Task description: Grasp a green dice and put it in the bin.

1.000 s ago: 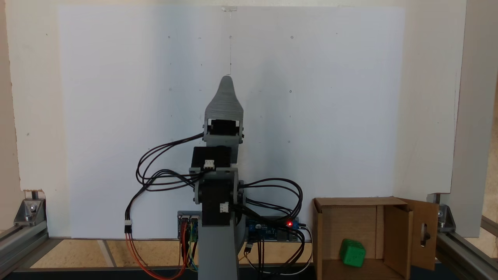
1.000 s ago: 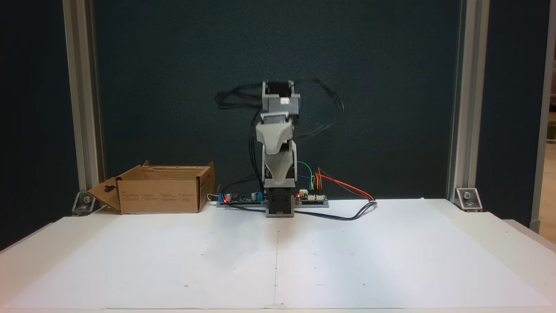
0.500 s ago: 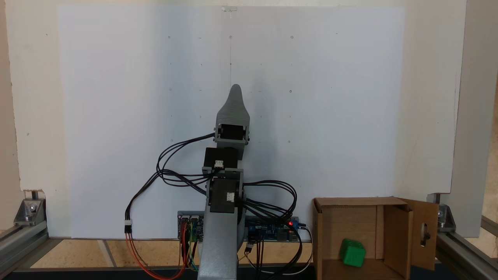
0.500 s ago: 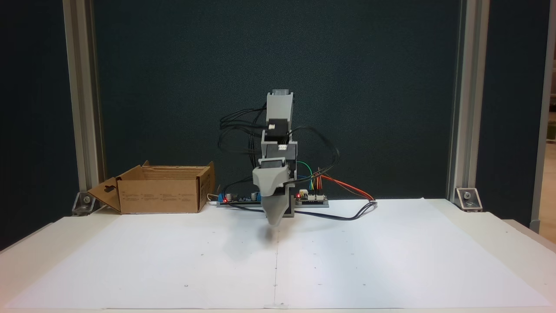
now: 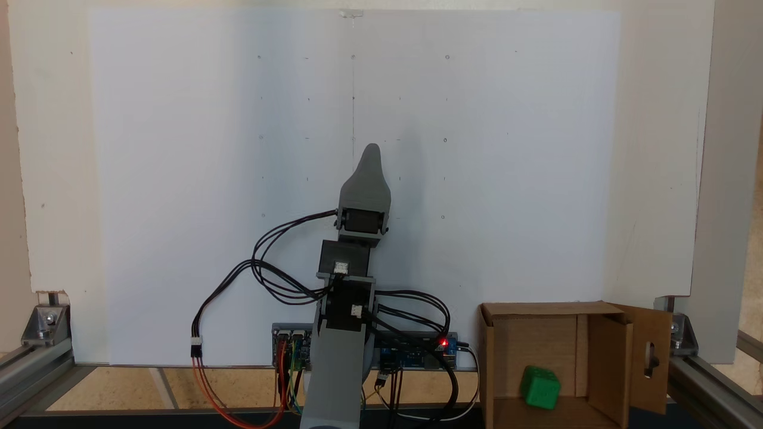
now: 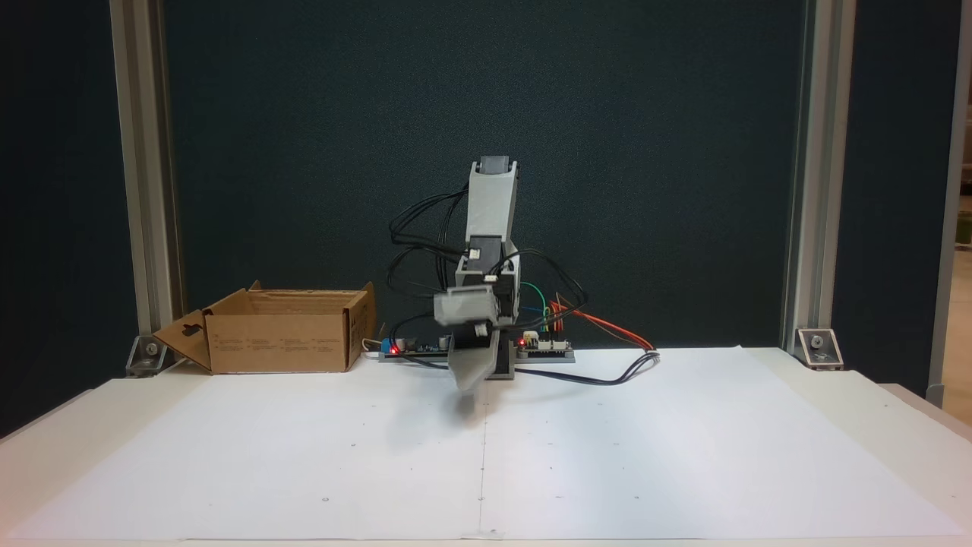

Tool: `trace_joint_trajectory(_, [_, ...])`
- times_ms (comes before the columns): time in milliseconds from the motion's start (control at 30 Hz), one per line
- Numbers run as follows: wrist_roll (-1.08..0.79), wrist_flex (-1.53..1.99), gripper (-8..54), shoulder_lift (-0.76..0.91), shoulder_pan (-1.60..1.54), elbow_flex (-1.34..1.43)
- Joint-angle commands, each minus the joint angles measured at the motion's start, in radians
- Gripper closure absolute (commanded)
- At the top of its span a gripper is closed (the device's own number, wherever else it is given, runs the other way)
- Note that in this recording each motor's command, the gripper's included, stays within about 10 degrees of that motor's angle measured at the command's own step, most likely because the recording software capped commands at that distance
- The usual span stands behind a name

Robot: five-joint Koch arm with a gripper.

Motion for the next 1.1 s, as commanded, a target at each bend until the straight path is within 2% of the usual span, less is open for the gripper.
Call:
trace_joint_trajectory(0, [0.031,-0.165,1.9,0.114,0.003,0.018])
trace_joint_trajectory(367, [0.032,-0.58,0.8,0.107,-0.014,0.097])
trace_joint_trajectory(1067, [0.031,-0.577,0.8,0.107,-0.006,0.097])
